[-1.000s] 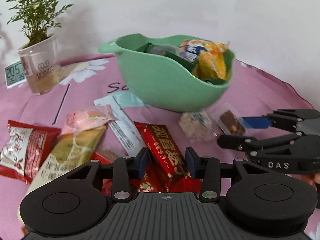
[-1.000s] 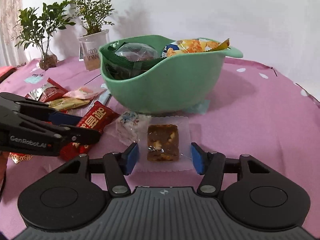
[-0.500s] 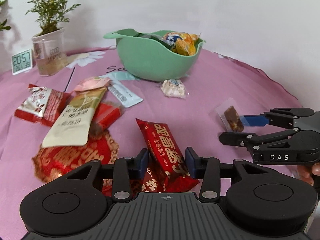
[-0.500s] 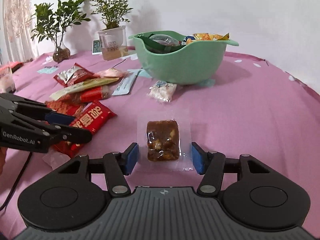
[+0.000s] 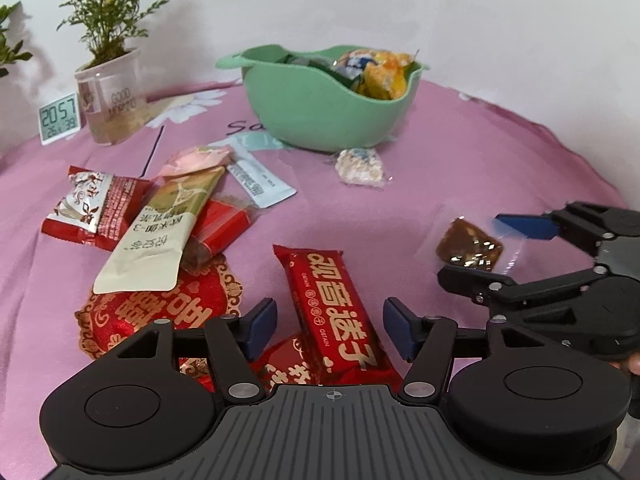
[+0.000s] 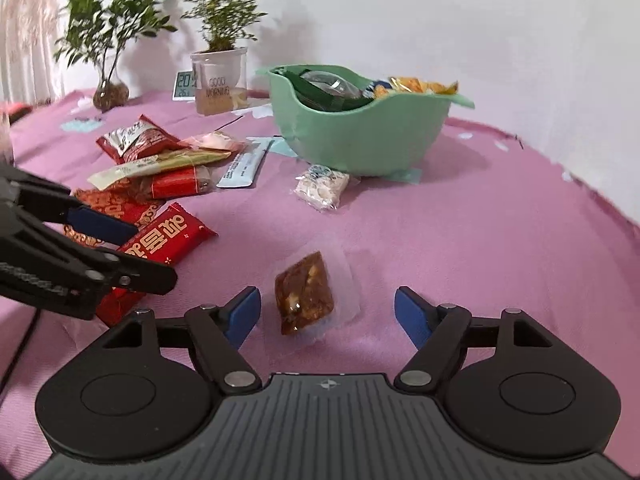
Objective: Organize snacks
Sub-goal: 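Grasp the red bar packet with the left tool while the right tool grasps the brown square packet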
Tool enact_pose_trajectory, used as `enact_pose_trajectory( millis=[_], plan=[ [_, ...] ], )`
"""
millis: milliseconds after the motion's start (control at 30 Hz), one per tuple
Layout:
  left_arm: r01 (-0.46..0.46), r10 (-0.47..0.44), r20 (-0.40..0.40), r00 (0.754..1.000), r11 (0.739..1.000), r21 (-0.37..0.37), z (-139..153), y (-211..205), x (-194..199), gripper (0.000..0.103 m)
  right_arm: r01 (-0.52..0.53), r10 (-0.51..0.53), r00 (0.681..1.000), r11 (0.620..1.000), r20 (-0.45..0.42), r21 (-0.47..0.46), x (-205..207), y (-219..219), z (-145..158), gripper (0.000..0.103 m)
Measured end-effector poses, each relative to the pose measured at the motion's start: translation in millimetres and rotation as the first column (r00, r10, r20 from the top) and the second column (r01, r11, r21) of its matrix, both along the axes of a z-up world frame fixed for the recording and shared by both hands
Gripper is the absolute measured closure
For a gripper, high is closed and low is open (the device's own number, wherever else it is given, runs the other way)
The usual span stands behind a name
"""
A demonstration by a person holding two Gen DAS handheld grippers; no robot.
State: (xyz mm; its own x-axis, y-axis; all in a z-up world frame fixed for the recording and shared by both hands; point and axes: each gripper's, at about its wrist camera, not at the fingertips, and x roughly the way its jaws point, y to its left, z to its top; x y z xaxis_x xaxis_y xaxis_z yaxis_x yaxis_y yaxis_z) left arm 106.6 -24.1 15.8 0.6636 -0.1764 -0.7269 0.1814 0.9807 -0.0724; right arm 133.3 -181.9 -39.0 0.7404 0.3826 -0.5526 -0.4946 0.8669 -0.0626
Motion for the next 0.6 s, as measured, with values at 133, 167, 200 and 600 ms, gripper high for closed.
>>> enact_pose_trajectory(
  millis=[133, 167, 200, 600],
  plan=[
    [0.003, -0.003, 0.008, 1.000, 1.000, 0.030, 0, -3, 1, 0.000, -0.019, 0.019, 1.000, 1.000, 0.019, -0.015, -2, 5, -1, 0.025],
    [0.003, -0.003, 0.007, 1.000, 0.999, 0.033, 0, -4, 2, 0.000, -0.022, 0.022, 1.000, 1.000, 0.016, -0.010, -1, 4, -2, 0.026],
    [0.003, -0.003, 0.008, 1.000, 0.999, 0.036, -1, -4, 2, 0.000, -0.023, 0.023, 1.000, 1.000, 0.010, -0.001, -1, 2, -1, 0.027],
    [0.006, -0.006, 0.012, 1.000, 0.998, 0.056, -1, -5, 5, 0.000, 0.006, -0.005, 1.000, 0.998, -0.014, 0.055, -3, -8, -2, 0.060]
  ],
)
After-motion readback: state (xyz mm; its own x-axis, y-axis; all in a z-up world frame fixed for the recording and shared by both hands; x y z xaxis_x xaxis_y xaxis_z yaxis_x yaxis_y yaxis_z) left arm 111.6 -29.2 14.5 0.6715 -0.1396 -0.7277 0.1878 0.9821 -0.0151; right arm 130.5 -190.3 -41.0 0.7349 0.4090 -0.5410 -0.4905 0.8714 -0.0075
